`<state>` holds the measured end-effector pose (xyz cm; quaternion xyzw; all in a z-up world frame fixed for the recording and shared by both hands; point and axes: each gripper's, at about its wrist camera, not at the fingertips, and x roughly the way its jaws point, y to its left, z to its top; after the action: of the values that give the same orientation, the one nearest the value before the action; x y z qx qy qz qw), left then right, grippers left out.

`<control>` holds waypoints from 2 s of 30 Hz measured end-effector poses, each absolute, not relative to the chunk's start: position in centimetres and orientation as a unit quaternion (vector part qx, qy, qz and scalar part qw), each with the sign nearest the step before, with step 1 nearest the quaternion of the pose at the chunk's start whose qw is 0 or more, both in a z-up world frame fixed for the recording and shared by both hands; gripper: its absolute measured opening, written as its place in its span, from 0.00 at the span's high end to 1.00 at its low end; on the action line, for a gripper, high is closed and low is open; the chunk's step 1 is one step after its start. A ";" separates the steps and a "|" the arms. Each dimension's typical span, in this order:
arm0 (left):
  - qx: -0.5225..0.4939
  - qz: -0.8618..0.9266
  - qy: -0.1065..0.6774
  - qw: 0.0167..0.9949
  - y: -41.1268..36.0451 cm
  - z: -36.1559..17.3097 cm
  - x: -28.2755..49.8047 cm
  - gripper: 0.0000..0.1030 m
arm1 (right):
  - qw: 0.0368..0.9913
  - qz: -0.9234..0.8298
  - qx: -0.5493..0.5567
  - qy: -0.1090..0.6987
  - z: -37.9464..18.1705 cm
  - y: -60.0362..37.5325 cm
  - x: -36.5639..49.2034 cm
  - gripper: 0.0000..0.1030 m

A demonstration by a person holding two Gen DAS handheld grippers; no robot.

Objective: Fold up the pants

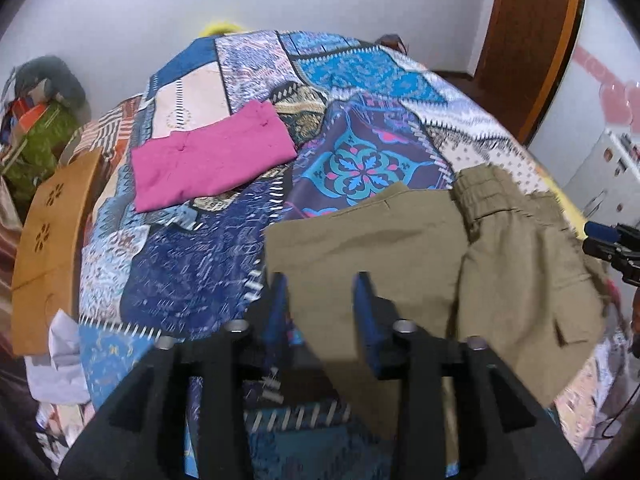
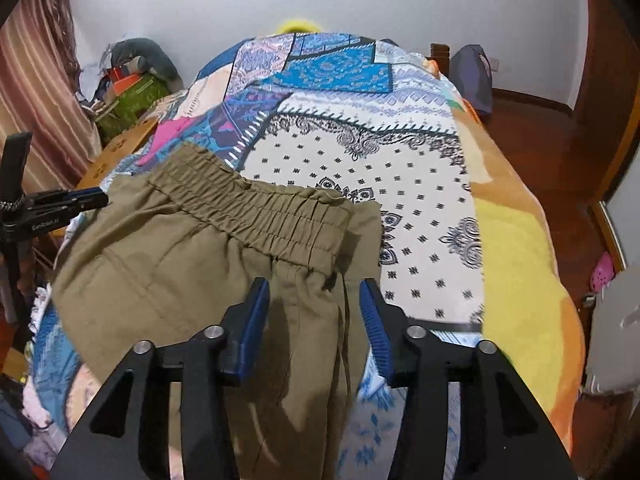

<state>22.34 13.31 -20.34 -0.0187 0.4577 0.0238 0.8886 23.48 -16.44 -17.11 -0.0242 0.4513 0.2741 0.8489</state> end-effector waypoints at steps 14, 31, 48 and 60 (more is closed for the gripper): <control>-0.073 -0.007 0.483 0.873 12.8 -22.3 17.8 0.22 | 0.852 0.254 0.009 0.457 -17.2 -18.1 21.1 0.23; -0.137 -0.091 0.488 0.857 12.2 -23.7 22.9 0.22 | 0.778 0.327 0.083 0.529 -21.7 -17.8 24.9 0.20; -0.123 -0.094 0.486 0.860 11.7 -23.4 24.7 0.67 | 0.777 0.342 0.105 0.518 -21.6 -17.7 27.6 0.76; -0.031 -0.059 0.450 0.890 9.4 -19.6 23.2 0.94 | 0.820 0.335 0.035 0.463 -17.2 -16.4 26.4 0.90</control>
<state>23.18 9.43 -19.57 -0.0309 0.4502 -0.0595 0.8904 26.42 -16.45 -17.24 0.0352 0.4628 0.3346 0.8201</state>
